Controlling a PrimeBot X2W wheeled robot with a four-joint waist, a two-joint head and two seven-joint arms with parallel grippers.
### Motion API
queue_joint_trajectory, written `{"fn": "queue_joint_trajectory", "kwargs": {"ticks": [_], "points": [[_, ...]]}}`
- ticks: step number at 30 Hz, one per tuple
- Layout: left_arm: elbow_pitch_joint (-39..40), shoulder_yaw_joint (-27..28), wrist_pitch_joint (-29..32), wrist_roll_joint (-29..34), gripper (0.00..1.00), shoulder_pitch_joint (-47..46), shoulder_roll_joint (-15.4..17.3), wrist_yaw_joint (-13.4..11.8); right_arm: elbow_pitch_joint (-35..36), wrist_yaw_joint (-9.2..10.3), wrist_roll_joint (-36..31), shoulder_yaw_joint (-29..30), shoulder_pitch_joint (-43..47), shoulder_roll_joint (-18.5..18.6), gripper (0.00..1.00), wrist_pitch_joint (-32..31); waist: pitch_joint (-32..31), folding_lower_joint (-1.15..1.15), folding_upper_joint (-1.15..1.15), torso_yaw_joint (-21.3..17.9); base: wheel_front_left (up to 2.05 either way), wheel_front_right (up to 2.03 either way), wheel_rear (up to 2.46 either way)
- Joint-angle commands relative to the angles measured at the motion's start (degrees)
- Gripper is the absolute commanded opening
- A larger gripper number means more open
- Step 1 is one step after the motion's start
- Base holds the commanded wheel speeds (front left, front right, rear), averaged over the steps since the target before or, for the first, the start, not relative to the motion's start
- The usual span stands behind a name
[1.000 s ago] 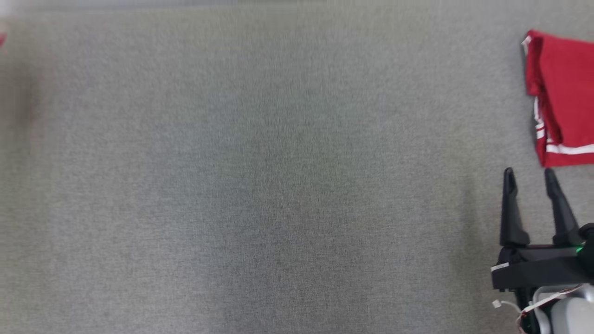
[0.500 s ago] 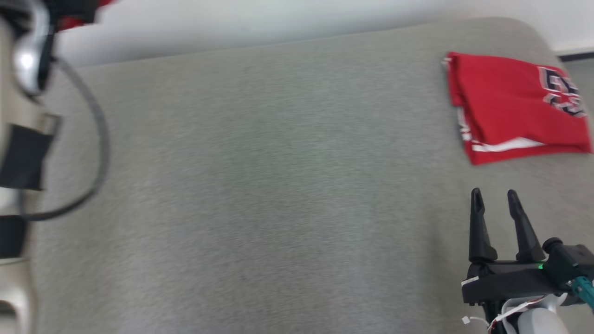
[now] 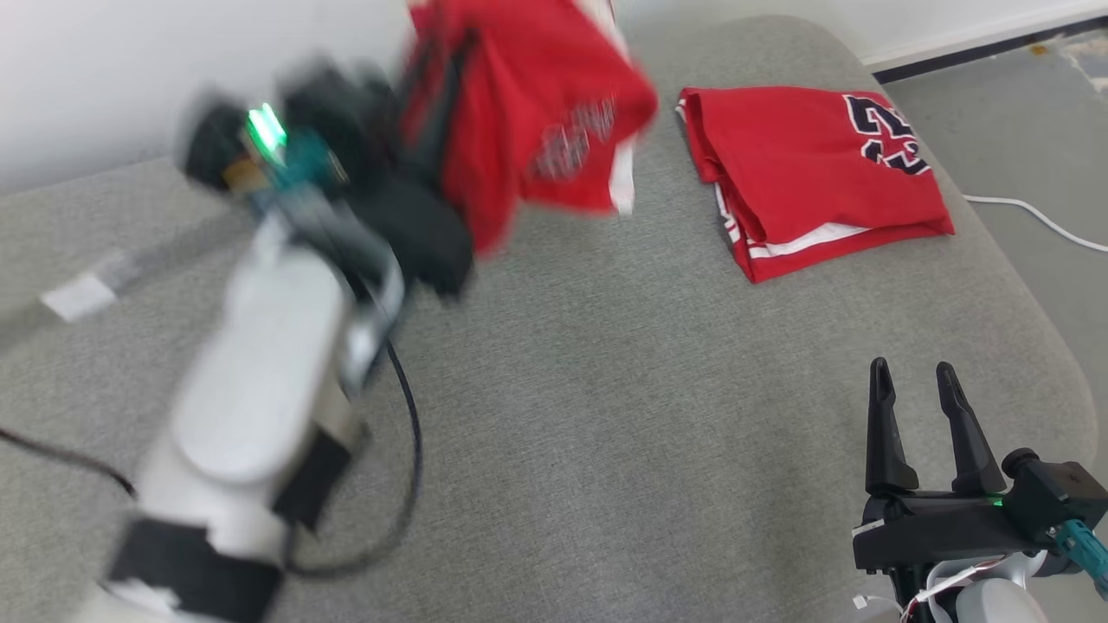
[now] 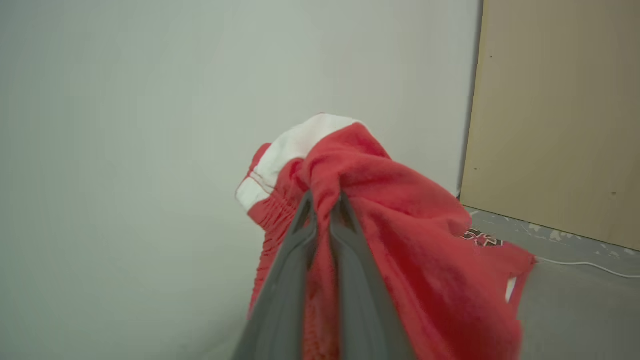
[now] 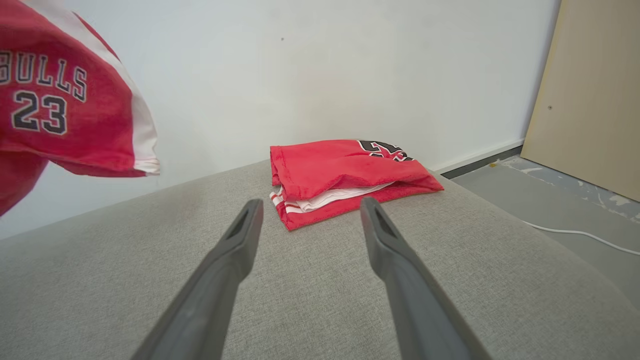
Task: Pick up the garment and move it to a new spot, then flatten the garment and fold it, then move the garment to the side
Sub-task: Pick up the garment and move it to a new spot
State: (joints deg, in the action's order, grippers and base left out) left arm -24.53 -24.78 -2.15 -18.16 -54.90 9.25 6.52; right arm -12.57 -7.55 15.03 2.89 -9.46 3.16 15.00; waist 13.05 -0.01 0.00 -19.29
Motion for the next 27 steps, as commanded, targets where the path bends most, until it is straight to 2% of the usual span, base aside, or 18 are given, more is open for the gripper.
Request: {"fn": "queue_joint_trajectory", "kwargs": {"ticks": [1, 6, 14, 15, 16, 17, 18, 21, 27], "points": [[-0.7, -0.7, -1.2, -0.6, 0.0, 3.7, -0.6, -0.5, 0.1, 0.15, 0.0, 0.0, -0.2, -0.2, 1.0, 0.2, 0.0, 0.01, 0.0, -0.2, 0.0, 0.0, 0.0], [-3.2, -2.0, -4.9, -1.8, 0.0, 13.6, -2.4, -1.9, 0.4, 0.15, -0.3, -0.2, 0.6, -0.2, 1.0, 0.1, -0.2, 0.01, 0.0, 0.7, 0.0, 0.0, 0.0], [-7.8, -7.2, -8.2, -1.6, 0.0, 26.6, -3.9, -1.9, -0.2, 0.15, -0.3, -1.5, 0.3, -0.2, 1.0, 0.1, -1.2, 0.01, 0.0, 3.1, 0.0, 0.0, 0.0], [-8.2, -8.0, -8.5, -1.3, 0.1, 27.5, -4.2, -1.7, -0.3, 0.15, -0.3, -1.5, 0.3, -0.2, 1.0, 0.1, -1.4, 0.01, 0.0, 3.5, 0.0, 0.0, 0.0], [-8.5, -8.6, -8.9, -1.3, 0.77, 28.2, -4.4, -1.6, -0.4, 0.15, -0.3, -1.8, 0.3, -0.3, 1.0, 0.1, -1.7, 0.01, 0.0, 3.9, 0.0, 0.0, 0.0], [-8.5, -8.6, -8.9, -1.3, 0.77, 28.2, -4.4, -1.6, -0.4, 0.15, -0.3, -1.8, 0.3, -0.3, 1.0, 0.1, -1.7, 0.01, 0.0, 3.9, 0.0, 0.0, 0.0], [-8.7, -9.2, -9.4, -1.4, 1.0, 28.8, -4.5, -1.6, -0.5, 0.15, -0.3, -1.9, 0.3, -0.3, 1.0, 0.1, -2.0, 0.01, 0.0, 4.4, 0.0, 0.0, 0.0], [-7.7, -9.3, -11.4, -1.9, 1.0, 29.4, -5.0, -1.7, -0.4, 0.15, -0.5, -1.8, 0.8, -0.1, 1.0, 0.1, -3.3, 0.01, 0.0, 6.0, 0.0, 0.0, 0.0], [-2.7, -6.6, -13.0, -2.0, 1.0, 31.2, -4.9, -3.7, 0.1, 0.15, -1.3, -1.5, 2.3, 0.6, 1.0, 0.1, -6.1, 0.01, 0.0, 10.0, 0.0, 0.0, 0.0]]}}
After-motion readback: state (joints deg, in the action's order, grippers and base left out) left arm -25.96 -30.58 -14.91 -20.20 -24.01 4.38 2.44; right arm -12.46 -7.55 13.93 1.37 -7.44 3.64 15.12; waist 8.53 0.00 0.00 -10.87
